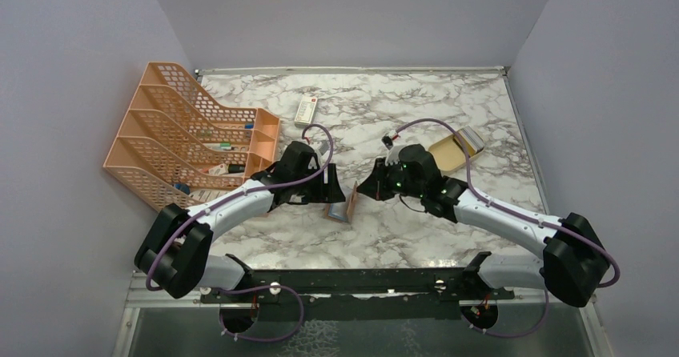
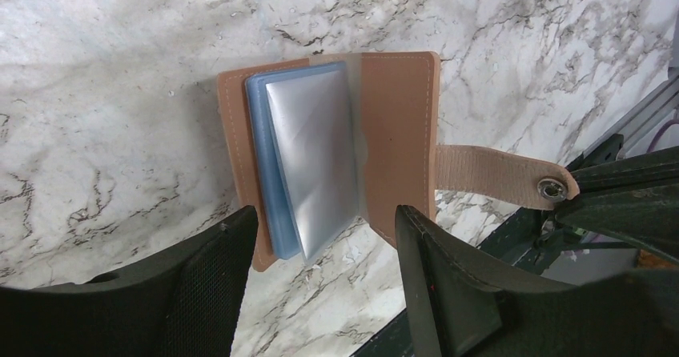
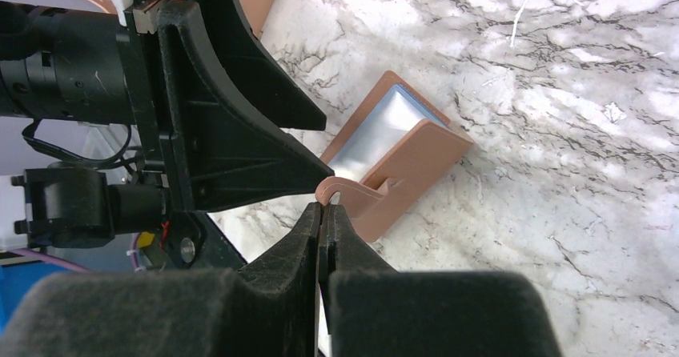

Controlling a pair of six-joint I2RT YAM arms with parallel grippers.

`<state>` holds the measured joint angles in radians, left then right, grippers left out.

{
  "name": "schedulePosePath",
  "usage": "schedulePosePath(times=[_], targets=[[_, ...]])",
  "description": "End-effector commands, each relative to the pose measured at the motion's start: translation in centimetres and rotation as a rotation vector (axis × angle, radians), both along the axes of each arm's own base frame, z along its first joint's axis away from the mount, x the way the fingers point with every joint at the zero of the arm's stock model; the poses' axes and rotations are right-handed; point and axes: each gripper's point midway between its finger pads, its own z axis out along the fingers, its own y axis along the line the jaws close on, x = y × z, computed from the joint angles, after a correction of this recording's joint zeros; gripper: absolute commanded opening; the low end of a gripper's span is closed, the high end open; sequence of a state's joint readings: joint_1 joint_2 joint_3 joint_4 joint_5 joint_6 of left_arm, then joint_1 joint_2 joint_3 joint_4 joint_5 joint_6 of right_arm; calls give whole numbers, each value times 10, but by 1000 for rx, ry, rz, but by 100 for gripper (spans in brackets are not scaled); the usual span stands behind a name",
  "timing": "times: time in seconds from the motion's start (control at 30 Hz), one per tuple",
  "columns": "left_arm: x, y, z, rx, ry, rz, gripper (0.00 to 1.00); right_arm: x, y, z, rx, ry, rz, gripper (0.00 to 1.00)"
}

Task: Put the credit cards into the card holder
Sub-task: Open the card holder at the center of the board.

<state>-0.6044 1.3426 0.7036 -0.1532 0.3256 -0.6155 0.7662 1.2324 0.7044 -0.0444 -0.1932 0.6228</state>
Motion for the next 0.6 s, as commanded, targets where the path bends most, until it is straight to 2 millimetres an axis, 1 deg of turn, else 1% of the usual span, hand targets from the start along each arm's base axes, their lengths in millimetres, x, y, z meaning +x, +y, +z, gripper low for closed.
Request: schedulePosePath(times=[0.0,0.1,0.17,0.2,0.27,0.4,0.47,0.53,0.57], targets=[[-1,10,-7,47,-1,39,66,1,-28,-25,-136,-1,-78,1],[1,15,-10,75,-1,65,64,-3,-55,-49,-243,30,-154,1],[2,16,-13,85,2,71,63,-7,-69,-60,-287,49,-191,1],[3,15,-13,86,3,71,62,-9,-73,-63,-297,54,-200,1],[3,13,-14,81,13,62,62,-13,-74,-65,-287,55,-194,1],[0,-3,-10,6,19,3,62,-15,-67,-56,-226,40,-174,1],[1,-7,-9,-15,21,-3,62,-14,-62,-49,-202,30,-165,1],[3,-7,-8,-16,21,3,62,-12,-54,-37,-169,15,-142,1],[3,-7,-7,-17,18,6,62,-12,-48,-28,-143,5,-123,1]])
